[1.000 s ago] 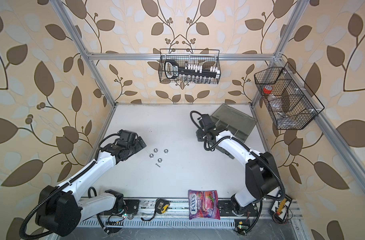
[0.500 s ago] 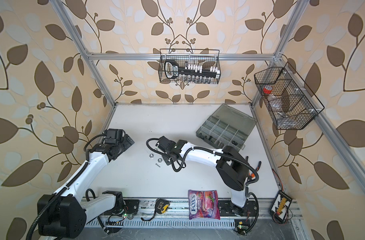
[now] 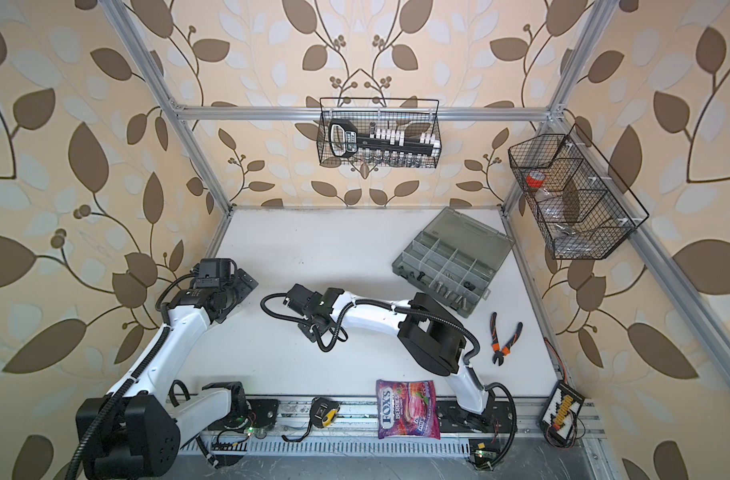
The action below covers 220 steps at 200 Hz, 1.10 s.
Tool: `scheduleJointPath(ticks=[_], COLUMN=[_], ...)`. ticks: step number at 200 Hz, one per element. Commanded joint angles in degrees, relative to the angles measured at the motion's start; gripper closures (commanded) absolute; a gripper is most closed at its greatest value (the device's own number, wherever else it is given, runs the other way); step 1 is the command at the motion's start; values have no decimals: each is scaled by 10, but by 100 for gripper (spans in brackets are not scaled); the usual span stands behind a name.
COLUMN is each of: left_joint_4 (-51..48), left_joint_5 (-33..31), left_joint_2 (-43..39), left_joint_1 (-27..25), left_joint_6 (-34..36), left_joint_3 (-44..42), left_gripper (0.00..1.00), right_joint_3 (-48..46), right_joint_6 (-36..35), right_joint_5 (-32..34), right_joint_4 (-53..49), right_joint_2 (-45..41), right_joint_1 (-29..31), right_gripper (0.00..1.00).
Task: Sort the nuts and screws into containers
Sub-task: 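Move the open right gripper back over the silver nuts, then lower the right gripper and close it on the last thin screw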
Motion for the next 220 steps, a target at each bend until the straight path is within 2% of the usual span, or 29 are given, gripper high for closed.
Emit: scheduleJointPath(ticks=[1, 137, 197, 220], left_joint_4=[-5, -2, -1, -1], left_joint_5=[11, 16, 16, 16], left_joint_2=[-15, -19, -21, -22], left_joint_1=[6, 6, 6, 7], left_joint_6=[-13, -10, -9, -10], left_joint_3=[12, 8, 7, 8], left_gripper=[1, 1, 1, 1], right_joint_3=[22, 36, 33, 30], right_joint_6=[-10, -14, -15, -15], right_joint_5=[-19, -21, -29, -33], right_joint_4=[-17, -24, -29, -32], right_joint_2=[23, 78, 91, 91], right_joint_1=[3, 3, 3, 3], right_gripper=[75, 75, 86, 93])
